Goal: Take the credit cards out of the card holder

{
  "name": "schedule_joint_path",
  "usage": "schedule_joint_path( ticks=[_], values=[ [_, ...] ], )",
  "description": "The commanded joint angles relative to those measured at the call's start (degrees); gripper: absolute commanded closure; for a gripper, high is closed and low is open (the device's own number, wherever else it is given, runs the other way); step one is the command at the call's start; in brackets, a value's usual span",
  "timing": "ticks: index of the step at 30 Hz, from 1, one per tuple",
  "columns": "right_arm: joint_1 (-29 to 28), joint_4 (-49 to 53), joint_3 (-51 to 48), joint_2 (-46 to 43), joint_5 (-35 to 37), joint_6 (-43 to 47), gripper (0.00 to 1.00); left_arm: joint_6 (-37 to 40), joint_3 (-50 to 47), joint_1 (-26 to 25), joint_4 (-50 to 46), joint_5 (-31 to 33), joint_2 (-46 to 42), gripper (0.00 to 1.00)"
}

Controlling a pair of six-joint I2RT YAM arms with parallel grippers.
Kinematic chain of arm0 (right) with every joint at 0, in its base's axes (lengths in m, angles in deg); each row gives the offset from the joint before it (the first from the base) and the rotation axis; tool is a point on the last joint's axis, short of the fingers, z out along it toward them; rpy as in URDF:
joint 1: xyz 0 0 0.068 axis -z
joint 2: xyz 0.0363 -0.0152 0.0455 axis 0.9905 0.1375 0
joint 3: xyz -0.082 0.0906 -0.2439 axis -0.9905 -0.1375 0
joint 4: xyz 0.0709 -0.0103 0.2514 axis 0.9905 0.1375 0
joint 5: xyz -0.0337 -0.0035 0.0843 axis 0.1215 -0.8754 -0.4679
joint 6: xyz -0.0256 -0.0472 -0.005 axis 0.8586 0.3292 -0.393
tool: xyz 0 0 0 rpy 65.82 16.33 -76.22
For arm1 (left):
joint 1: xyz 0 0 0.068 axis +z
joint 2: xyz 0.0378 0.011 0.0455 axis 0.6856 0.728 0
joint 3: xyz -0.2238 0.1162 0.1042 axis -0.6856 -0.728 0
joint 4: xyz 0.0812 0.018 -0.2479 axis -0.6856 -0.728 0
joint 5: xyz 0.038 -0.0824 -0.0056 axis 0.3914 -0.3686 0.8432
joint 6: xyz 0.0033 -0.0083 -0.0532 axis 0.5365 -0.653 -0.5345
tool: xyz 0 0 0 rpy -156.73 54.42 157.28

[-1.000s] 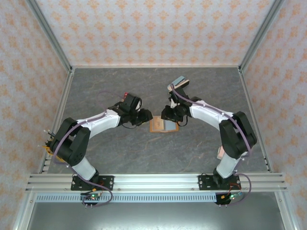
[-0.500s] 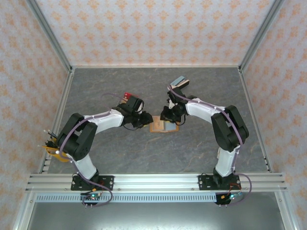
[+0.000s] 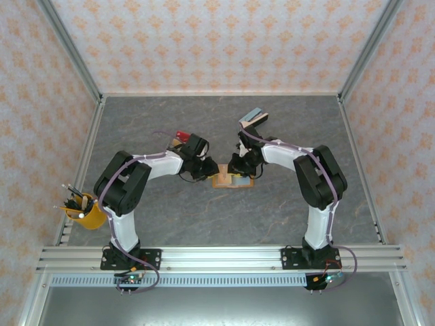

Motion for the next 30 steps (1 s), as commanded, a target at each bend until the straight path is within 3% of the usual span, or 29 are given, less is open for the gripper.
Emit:
schedule_joint_path(
  ticks=[1,12,22,30],
  values=[
    [0.0,0.0,-1.3,0.0,-0.4,1.5,0.79,-0.5,0.9,0.3,-3.1,1.8,1.4,0.8],
    [0.0,-1.8,-1.8,1.3,-3.0,2.6,0.85,-2.0,-2.6,0.3,-1.4,1.2,1.4,0.81],
    [0.1,2.9,-2.0,-0.6,4.5,4.0,0.94,-1.9,-2.1,0.3,-1.8,1.5,0.1,0.68],
    [1.3,1.3,-4.6,-4.3,3.7,3.6,0.95,-1.4,-1.5,0.4,-2.3,1.2,0.0,0.69]
  ],
)
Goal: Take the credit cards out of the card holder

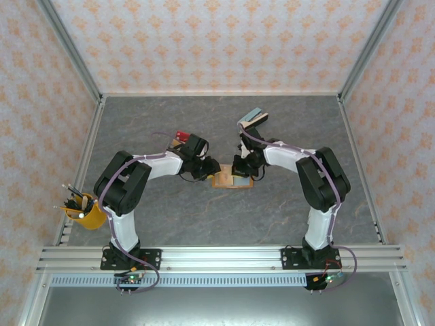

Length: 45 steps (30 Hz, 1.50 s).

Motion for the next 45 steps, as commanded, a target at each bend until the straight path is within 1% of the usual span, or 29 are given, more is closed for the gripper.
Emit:
schedule_joint_path(
  ticks=[1,3,6,11,15,17,23,32,45],
  values=[
    [1.2,1.1,-2.2,-2.2,0.8,0.4,0.95,0.8,-0.7,0.1,-4.4,1.6,0.1,0.7],
    [1.7,-0.6,-3.1,-2.9,-1.8,0.1,0.95,0.9,-0.7,0.2,-4.4,1.3,-0.1,0.71],
    [1.7,-0.9,-3.1,-3.5,-2.8,0.2,0.93,1.3,-0.6,0.3,-4.5,0.9,-0.7,0.72],
    [1.7,-3.2,-3.7,-3.8,-6.8,-0.2,0.82,2.8,0.8,0.3,-6.1,0.2,-3.0,0.71],
    [1.7,-4.6,-4.1,-3.9,-8.2,-0.5,0.77,3.9,1.7,0.3,-7.5,0.7,-5.7,0.71],
    [1.7,-4.8,-4.1,-3.4,-8.4,-0.6,0.76,3.9,1.7,0.3,-6.7,-0.3,-6.0,0.73],
    [1.8,-5.1,-3.9,-1.7,-8.8,-0.6,0.75,2.6,1.2,0.0,-3.3,-3.4,-3.5,0.77],
    [1.8,-5.1,-3.6,-0.1,-9.4,0.0,0.75,2.5,1.7,-0.3,-3.5,-3.6,0.3,0.79],
    [1.8,-6.1,-3.9,0.8,-12.0,0.6,0.82,1.2,-0.2,-0.4,-1.2,-5.2,1.4,0.86]
  ],
)
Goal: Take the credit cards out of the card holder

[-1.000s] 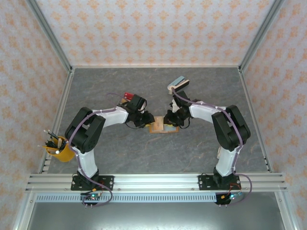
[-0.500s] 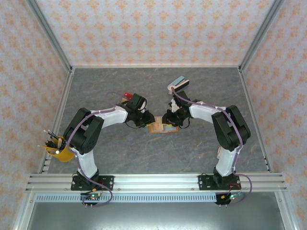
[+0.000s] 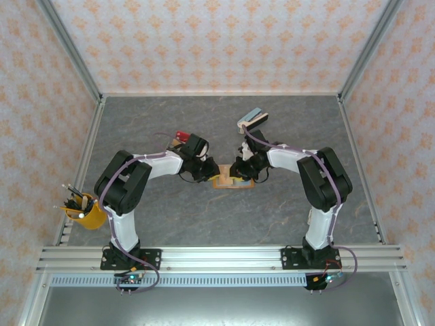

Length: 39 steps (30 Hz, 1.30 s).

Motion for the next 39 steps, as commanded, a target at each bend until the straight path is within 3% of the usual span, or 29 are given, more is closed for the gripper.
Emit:
schedule_joint_path(
  ticks=[1,10,18,31,39],
  values=[
    [0.1,-1.2,-0.3,0.8,-1.7,0.9,0.84,-0.2,-0.8,-0.3,0.5,-0.8,1.1,0.86],
    [1.2,1.7,-1.4,-1.7,1.8,2.2,0.92,-0.1,-1.3,0.2,-1.0,1.1,0.7,0.82],
    [2.1,3.2,-2.5,-2.9,3.0,3.6,0.93,0.5,-1.3,0.8,-1.0,0.6,-0.8,0.76],
    [2.1,3.8,-2.3,-2.2,3.9,4.0,0.92,3.0,1.0,0.3,-0.1,-2.2,-4.1,0.85],
    [2.1,3.6,-1.7,-1.2,3.2,4.1,0.92,3.2,4.2,-1.6,-0.5,-2.4,-0.5,0.92]
  ],
)
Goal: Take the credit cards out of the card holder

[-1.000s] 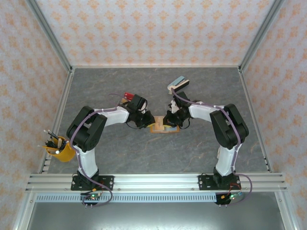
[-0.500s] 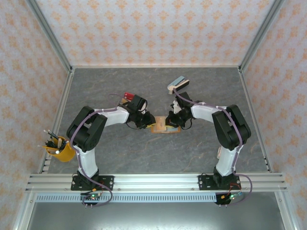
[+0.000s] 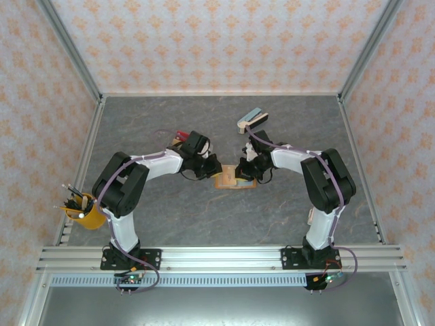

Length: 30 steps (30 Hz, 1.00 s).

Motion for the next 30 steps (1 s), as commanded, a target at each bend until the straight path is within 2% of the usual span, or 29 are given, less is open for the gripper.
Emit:
schedule_joint_path(
  ticks=[1,10,16,23,27,30],
  values=[
    [0.3,2.0,0.0,0.6,1.6,1.1,0.91,0.9,2.0,-0.6,0.1,-0.8,1.8,0.92],
    [0.2,1.7,-0.7,-0.5,2.7,2.6,0.89,3.1,2.7,-0.5,-6.4,2.7,6.7,0.94],
    [0.5,0.5,-1.9,-1.7,2.1,3.4,0.92,2.7,1.6,-0.1,-6.3,3.7,7.2,0.91],
    [3.8,-2.4,-4.9,-3.7,-0.9,2.4,0.98,2.4,0.9,0.3,-5.5,3.4,6.6,0.83],
    [4.3,-3.0,-5.7,-4.5,-2.0,2.5,0.98,2.2,0.8,0.4,-5.1,3.3,6.4,0.83],
    [4.3,-5.6,-6.3,-4.5,-6.0,1.3,0.93,1.9,0.6,0.3,-4.6,3.0,6.7,0.84]
  ],
)
